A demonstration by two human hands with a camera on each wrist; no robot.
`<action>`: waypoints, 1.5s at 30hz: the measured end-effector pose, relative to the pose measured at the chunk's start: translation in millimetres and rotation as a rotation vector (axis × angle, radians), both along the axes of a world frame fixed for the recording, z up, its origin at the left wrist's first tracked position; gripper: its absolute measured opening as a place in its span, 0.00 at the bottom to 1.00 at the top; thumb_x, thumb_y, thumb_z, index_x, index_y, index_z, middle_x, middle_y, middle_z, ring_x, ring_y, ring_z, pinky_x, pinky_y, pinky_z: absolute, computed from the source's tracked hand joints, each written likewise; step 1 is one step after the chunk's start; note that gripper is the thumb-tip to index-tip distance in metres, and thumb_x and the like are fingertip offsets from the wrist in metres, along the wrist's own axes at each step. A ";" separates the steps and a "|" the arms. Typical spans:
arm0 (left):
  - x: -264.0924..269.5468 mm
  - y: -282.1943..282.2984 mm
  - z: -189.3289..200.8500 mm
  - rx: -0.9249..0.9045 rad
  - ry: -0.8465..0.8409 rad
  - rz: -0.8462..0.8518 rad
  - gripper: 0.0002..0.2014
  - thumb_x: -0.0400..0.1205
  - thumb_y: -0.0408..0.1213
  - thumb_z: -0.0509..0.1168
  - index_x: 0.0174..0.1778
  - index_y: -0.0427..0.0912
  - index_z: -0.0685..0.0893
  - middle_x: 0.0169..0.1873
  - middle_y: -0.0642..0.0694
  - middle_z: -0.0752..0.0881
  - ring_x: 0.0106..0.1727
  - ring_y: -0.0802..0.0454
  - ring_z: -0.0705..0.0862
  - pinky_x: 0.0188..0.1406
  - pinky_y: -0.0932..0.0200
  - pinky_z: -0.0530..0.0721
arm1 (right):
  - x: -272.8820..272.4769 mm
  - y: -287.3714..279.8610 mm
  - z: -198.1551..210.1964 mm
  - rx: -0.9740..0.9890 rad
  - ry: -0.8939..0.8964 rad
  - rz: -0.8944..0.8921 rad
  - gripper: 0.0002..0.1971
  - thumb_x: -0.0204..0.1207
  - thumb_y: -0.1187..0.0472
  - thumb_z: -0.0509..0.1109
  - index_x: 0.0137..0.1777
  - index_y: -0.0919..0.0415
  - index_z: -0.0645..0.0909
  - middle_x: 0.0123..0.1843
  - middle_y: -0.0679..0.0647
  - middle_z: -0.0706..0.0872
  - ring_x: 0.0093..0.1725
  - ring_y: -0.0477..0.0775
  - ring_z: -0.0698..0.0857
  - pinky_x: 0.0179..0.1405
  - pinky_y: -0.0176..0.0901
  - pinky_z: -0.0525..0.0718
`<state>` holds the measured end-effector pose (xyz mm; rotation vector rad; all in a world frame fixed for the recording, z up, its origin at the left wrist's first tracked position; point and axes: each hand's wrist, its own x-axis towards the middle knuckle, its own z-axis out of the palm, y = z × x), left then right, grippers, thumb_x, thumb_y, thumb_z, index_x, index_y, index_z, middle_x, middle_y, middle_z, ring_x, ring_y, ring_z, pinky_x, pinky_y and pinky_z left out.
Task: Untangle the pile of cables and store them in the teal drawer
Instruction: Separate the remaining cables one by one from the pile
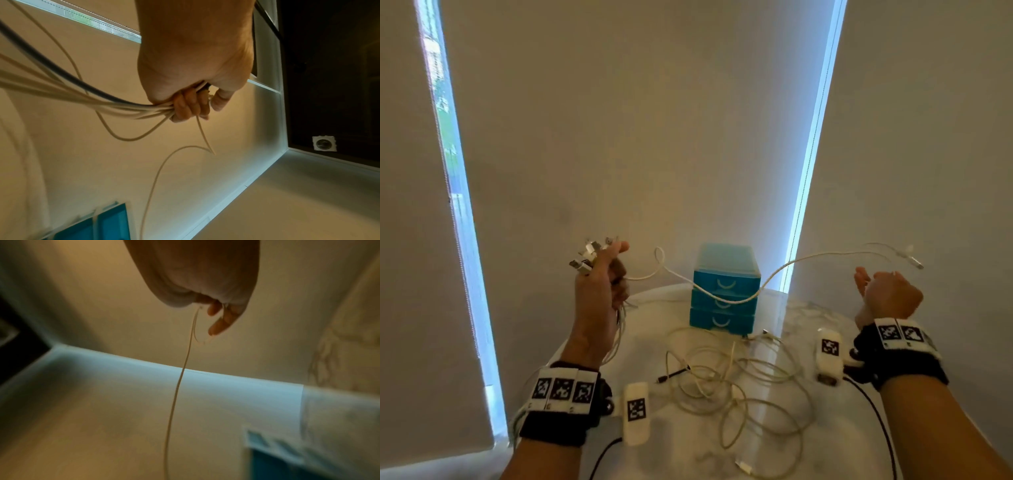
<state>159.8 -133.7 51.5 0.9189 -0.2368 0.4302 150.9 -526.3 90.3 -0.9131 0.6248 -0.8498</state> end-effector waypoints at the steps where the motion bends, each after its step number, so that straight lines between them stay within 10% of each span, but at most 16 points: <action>1: -4.4 -5.0 3.7 -0.007 -0.024 -0.001 0.09 0.91 0.43 0.68 0.47 0.46 0.89 0.31 0.49 0.74 0.26 0.58 0.64 0.21 0.63 0.61 | 2.6 10.1 6.6 0.004 -0.028 -0.012 0.29 0.88 0.58 0.68 0.88 0.57 0.68 0.81 0.63 0.81 0.73 0.58 0.86 0.53 0.30 0.88; 4: -15.9 -11.3 16.5 -0.017 -0.083 0.049 0.14 0.91 0.44 0.68 0.38 0.51 0.86 0.30 0.49 0.73 0.27 0.58 0.64 0.23 0.62 0.59 | 22.0 89.1 19.7 -0.138 -0.289 0.347 0.19 0.90 0.67 0.66 0.80 0.65 0.74 0.79 0.72 0.82 0.51 0.50 0.91 0.39 0.29 0.88; 8: -23.0 -8.6 24.2 0.046 -0.086 0.170 0.19 0.91 0.50 0.68 0.33 0.55 0.89 0.29 0.53 0.76 0.29 0.57 0.66 0.27 0.61 0.62 | 30.3 196.3 4.3 -0.998 0.016 1.087 0.18 0.91 0.65 0.67 0.77 0.50 0.83 0.92 0.58 0.67 0.85 0.60 0.76 0.82 0.62 0.80; 10: -23.1 1.0 21.3 0.164 -0.058 0.249 0.20 0.91 0.53 0.67 0.34 0.54 0.89 0.28 0.53 0.76 0.28 0.58 0.67 0.27 0.62 0.65 | 24.3 205.5 0.7 -1.214 0.060 1.015 0.16 0.91 0.63 0.66 0.74 0.50 0.87 0.91 0.54 0.70 0.86 0.58 0.75 0.84 0.60 0.78; 13: -15.8 11.9 11.0 0.520 0.011 0.269 0.19 0.91 0.60 0.65 0.43 0.50 0.87 0.31 0.54 0.81 0.30 0.58 0.74 0.33 0.56 0.73 | 9.9 186.4 -4.9 -0.950 -0.008 1.105 0.14 0.93 0.68 0.62 0.69 0.63 0.88 0.68 0.58 0.93 0.67 0.59 0.92 0.66 0.54 0.92; 17: -3.7 -3.7 -4.2 1.062 0.004 0.152 0.24 0.92 0.62 0.59 0.52 0.43 0.86 0.43 0.45 0.89 0.45 0.47 0.86 0.54 0.38 0.87 | -11.0 161.0 -15.2 -0.928 -0.054 1.032 0.12 0.93 0.68 0.64 0.65 0.62 0.89 0.55 0.56 0.97 0.49 0.55 0.96 0.46 0.43 0.94; 23: 9.1 -54.3 -29.0 1.471 -0.078 -0.159 0.15 0.94 0.54 0.59 0.71 0.55 0.83 0.63 0.51 0.90 0.62 0.50 0.87 0.68 0.38 0.85 | -35.7 142.9 -40.3 -0.812 -0.113 0.899 0.11 0.81 0.52 0.81 0.62 0.48 0.94 0.57 0.50 0.96 0.60 0.55 0.94 0.59 0.50 0.94; 32: 6.2 -79.7 -37.0 1.587 -0.150 -0.160 0.17 0.95 0.46 0.59 0.81 0.57 0.79 0.73 0.48 0.86 0.69 0.48 0.86 0.70 0.45 0.85 | -39.4 142.8 -83.0 -0.985 -0.098 0.650 0.10 0.71 0.52 0.89 0.51 0.44 0.96 0.48 0.42 0.96 0.51 0.45 0.94 0.61 0.54 0.93; 38: 12.3 -87.0 -51.8 1.464 -0.119 -0.147 0.15 0.93 0.48 0.64 0.75 0.53 0.83 0.67 0.51 0.90 0.59 0.56 0.88 0.53 0.59 0.85 | -28.1 138.1 -92.9 -1.077 -0.081 0.670 0.29 0.81 0.51 0.81 0.82 0.39 0.80 0.79 0.40 0.80 0.75 0.40 0.81 0.75 0.41 0.85; 42: 15.6 -97.6 -50.0 1.500 -0.153 -0.117 0.14 0.90 0.44 0.69 0.72 0.52 0.88 0.64 0.49 0.92 0.62 0.52 0.89 0.56 0.58 0.82 | -29.8 134.0 -94.9 -1.192 -0.024 0.689 0.19 0.85 0.50 0.77 0.75 0.42 0.87 0.73 0.38 0.88 0.71 0.37 0.85 0.79 0.47 0.83; 45: 19.0 -104.0 -47.8 1.452 -0.157 -0.104 0.10 0.84 0.47 0.76 0.60 0.61 0.92 0.54 0.59 0.94 0.54 0.61 0.90 0.55 0.56 0.86 | -31.0 131.3 -94.5 -1.106 -0.052 0.610 0.20 0.81 0.49 0.81 0.72 0.41 0.87 0.66 0.35 0.89 0.64 0.31 0.86 0.68 0.34 0.87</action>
